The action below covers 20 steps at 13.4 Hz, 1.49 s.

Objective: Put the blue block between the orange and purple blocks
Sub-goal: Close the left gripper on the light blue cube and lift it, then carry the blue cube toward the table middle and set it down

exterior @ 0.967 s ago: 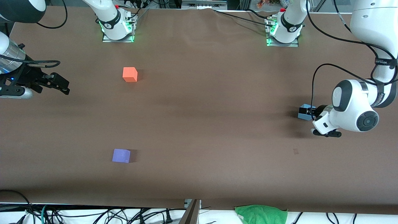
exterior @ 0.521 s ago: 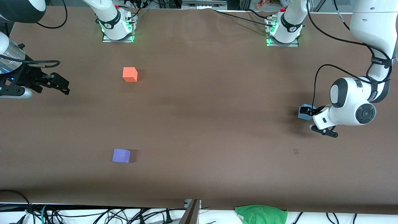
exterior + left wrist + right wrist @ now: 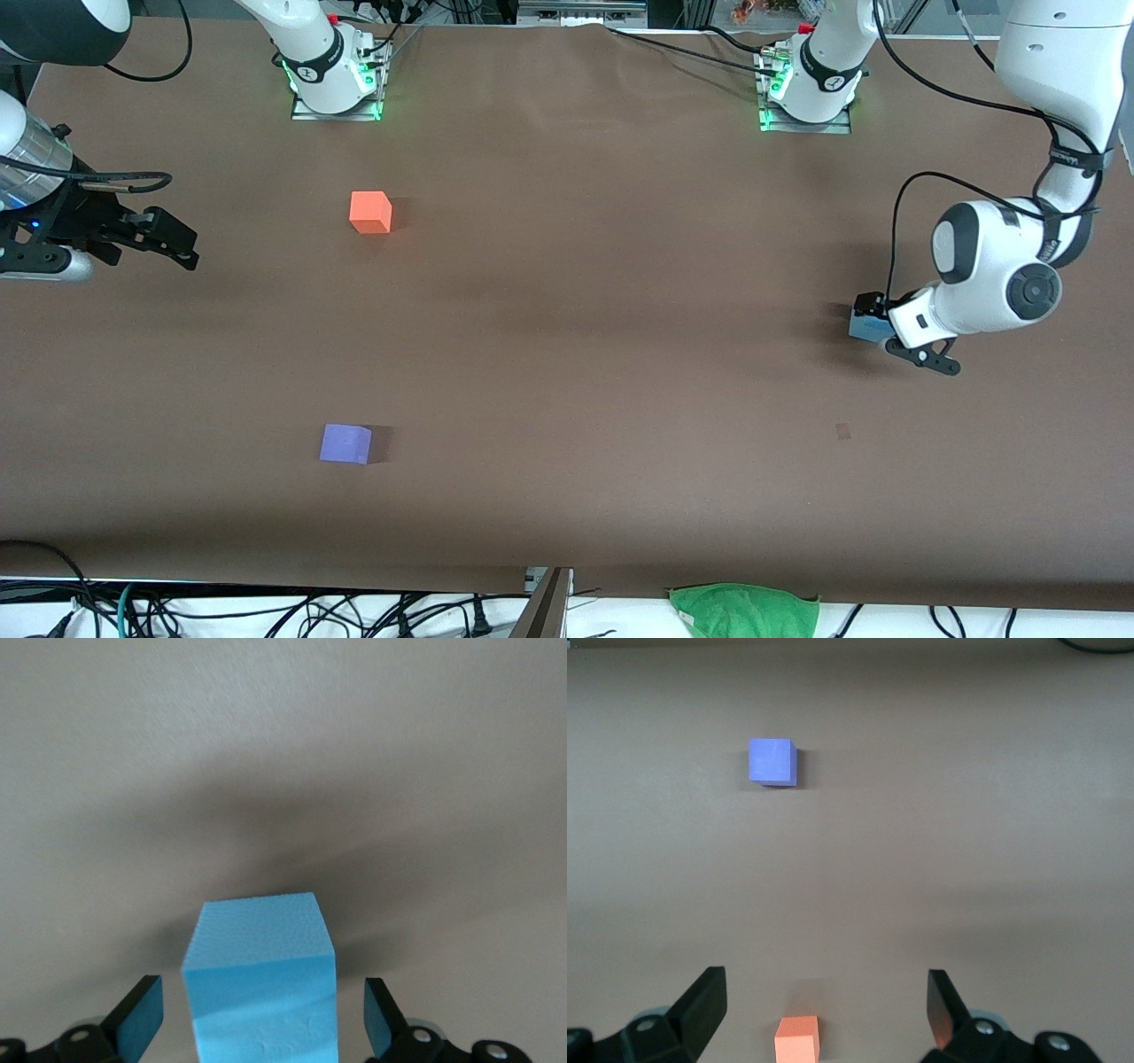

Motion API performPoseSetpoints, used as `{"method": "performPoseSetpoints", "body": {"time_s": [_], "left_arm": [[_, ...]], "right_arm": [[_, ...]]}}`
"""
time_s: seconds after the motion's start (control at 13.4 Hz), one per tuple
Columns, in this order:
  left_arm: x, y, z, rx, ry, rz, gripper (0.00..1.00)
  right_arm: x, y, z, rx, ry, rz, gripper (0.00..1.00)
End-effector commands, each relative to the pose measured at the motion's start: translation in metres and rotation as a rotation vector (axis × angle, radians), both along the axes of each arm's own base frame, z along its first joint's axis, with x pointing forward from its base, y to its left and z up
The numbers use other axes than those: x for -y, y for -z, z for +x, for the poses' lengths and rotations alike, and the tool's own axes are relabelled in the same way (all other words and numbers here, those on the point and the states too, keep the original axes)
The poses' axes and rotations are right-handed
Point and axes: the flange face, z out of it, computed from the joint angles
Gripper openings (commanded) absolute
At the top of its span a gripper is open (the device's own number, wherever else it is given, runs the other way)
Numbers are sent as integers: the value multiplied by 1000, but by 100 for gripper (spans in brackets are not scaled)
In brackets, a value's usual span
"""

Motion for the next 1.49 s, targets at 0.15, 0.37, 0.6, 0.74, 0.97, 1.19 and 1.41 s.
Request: {"method": "performPoseSetpoints", "body": {"time_s": [0.15,0.37,0.6,0.74,0.97,1.19,1.41], "left_arm": [[0,2,-23,46,32,-6,74],[-1,-2,-21,55,39,-6,7],[11,-16,-7,81,13,-10,3],[64,-41,13,110,9,-22,3],[163,-61,32,162,-52,-21,3],[253,-69,25,164,-181,-32,4],[345,-68,9,153,-270,-55,4]], "right_arm": [[-2,-5,0,9,10,18,100],[-3,-5,0,9,9,18,100],[-3,-7,-1,11,7,19,100],[-3,-6,-1,11,9,18,100],[-2,-6,-1,11,10,17,100],[-2,-6,-1,11,10,18,100],[-2,-6,-1,11,10,18,100]]}}
